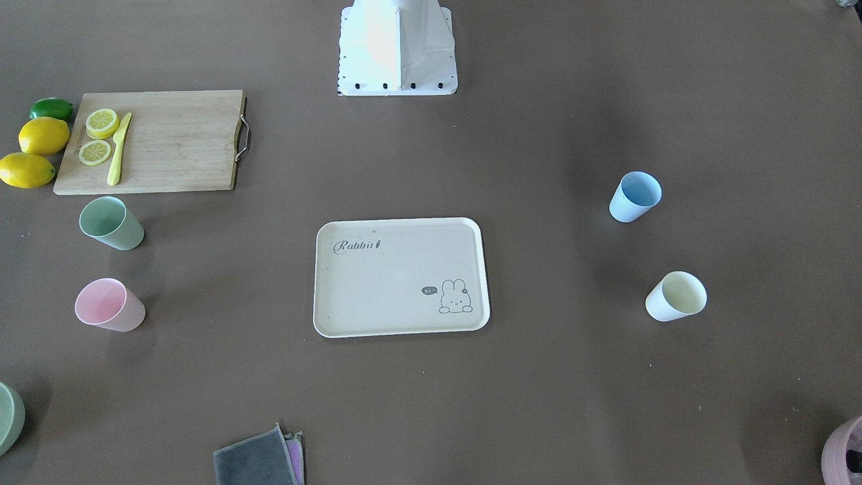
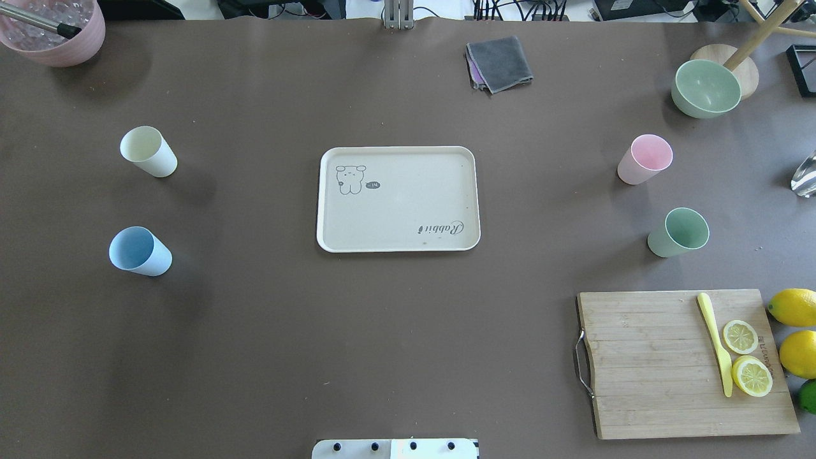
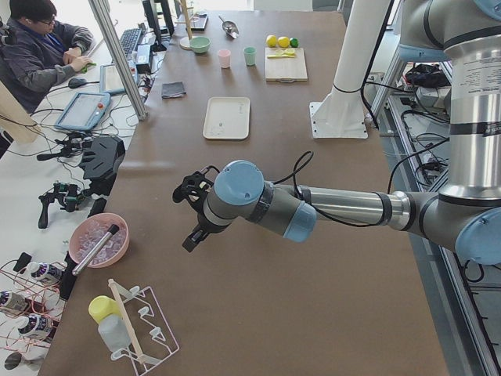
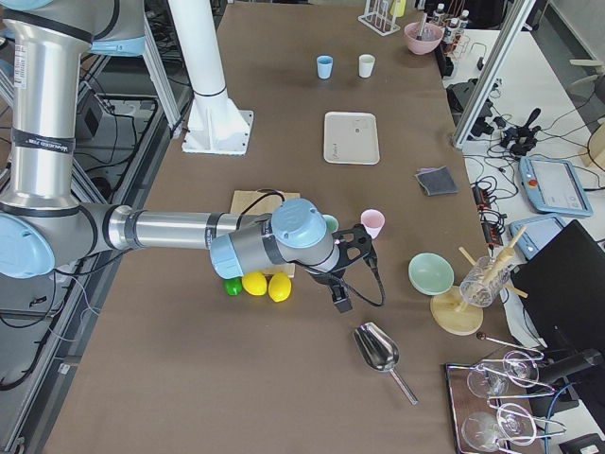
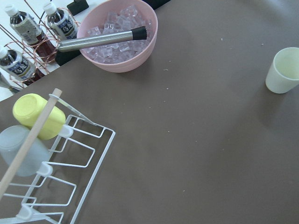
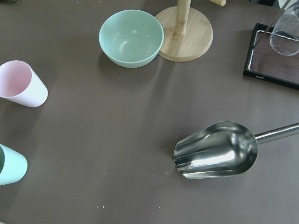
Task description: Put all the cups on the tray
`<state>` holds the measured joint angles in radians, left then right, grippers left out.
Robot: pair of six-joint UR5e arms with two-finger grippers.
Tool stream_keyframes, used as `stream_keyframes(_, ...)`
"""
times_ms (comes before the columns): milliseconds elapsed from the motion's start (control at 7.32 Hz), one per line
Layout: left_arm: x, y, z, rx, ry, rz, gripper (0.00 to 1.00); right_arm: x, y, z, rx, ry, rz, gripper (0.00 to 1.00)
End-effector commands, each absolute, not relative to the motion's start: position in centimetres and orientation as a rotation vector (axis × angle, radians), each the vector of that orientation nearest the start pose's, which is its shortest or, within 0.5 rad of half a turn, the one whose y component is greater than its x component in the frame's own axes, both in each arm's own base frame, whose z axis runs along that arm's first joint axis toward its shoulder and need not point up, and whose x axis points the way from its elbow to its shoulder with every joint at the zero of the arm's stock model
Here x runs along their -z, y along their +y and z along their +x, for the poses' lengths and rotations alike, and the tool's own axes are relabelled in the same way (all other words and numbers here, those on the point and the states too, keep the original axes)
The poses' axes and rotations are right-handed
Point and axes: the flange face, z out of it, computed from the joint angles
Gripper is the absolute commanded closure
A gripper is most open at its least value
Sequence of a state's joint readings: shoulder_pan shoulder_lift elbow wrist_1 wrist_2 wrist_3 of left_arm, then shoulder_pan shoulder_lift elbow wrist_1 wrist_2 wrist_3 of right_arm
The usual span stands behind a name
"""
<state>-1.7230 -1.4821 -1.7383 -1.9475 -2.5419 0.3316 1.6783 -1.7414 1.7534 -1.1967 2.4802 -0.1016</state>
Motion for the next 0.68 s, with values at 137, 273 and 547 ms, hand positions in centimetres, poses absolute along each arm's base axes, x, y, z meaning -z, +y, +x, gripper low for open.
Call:
stream_keyframes(137, -54.9, -46.1, -3.2, -0.234, 1.092, 0.404, 0.01, -57.1, -44.7, 3.7, 0.041, -0.969, 0.307, 0.0)
stream_keyframes(273, -53.5, -46.0, -0.7, -0.13, 1.141, 0.355, 0.01, -55.0, -45.8, -0.1, -0.02, -0.935, 0.259, 0.0)
stream_keyframes(547, -51.6, -45.4, 7.7, -0.083, 1.168, 0.302, 0.02, -51.9, -45.7, -6.4, -0.093, -0.869, 0.216, 0.0)
